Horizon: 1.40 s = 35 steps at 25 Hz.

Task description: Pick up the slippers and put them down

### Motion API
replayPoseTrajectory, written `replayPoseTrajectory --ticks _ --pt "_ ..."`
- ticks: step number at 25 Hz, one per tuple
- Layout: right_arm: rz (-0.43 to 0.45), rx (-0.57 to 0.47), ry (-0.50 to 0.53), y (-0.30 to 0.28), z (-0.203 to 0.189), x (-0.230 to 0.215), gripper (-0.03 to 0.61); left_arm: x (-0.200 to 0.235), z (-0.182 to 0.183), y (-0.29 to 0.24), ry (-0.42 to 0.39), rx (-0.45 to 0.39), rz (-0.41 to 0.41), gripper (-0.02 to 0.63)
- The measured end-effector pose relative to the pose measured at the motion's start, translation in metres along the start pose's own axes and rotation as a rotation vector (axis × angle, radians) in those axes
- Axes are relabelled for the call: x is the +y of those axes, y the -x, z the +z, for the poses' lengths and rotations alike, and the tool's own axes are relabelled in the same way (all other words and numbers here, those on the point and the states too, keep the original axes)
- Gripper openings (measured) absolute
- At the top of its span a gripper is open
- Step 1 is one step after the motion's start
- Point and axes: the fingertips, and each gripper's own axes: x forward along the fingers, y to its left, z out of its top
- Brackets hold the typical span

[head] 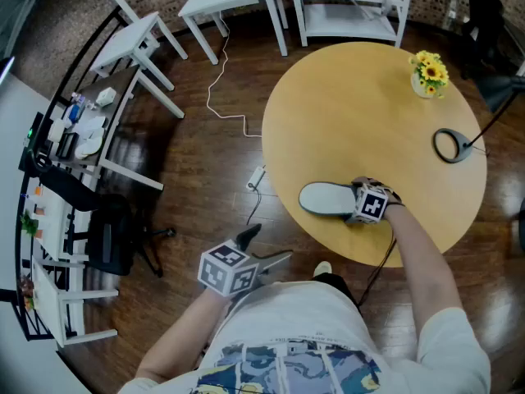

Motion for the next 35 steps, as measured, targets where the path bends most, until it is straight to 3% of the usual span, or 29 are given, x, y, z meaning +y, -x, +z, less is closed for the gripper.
replayPoseTrajectory --ticks 3,6,8,14,20,27,35 --pt "0.014 -0.027 -0.004 0.002 0.005 -0.006 0.58 0.008 0.005 -0.006 -0.009 -0.004 -0.002 0.442" --pt "0.014 -0.029 0.01 0.004 0.009 -0.008 0.516 0.007 0.007 -0.008 -0.02 0.0 -0.022 0.442" --pt "0.003 -0.02 0.007 0.005 0.007 -0.005 0.505 0.006 0.006 -0.007 -0.032 0.01 -0.034 0.442" --pt "-0.124 -0.098 -0.135 0.038 0.009 -0.01 0.499 0.011 0.002 0.0 -0.073 0.014 -0.068 0.442" --pt "-0.261 -0.106 -0.279 0.086 -0.007 0.007 0.499 0.014 -0.006 0.015 -0.185 0.018 -0.142 0.442" --pt "-0.433 -0.052 -0.48 0.165 -0.074 0.1 0.499 -0.024 -0.029 0.034 -0.324 0.04 -0.278 0.442" --pt "-0.59 0.043 -0.801 0.212 -0.168 0.287 0.499 -0.085 -0.092 0.034 -0.497 0.133 -0.485 0.442"
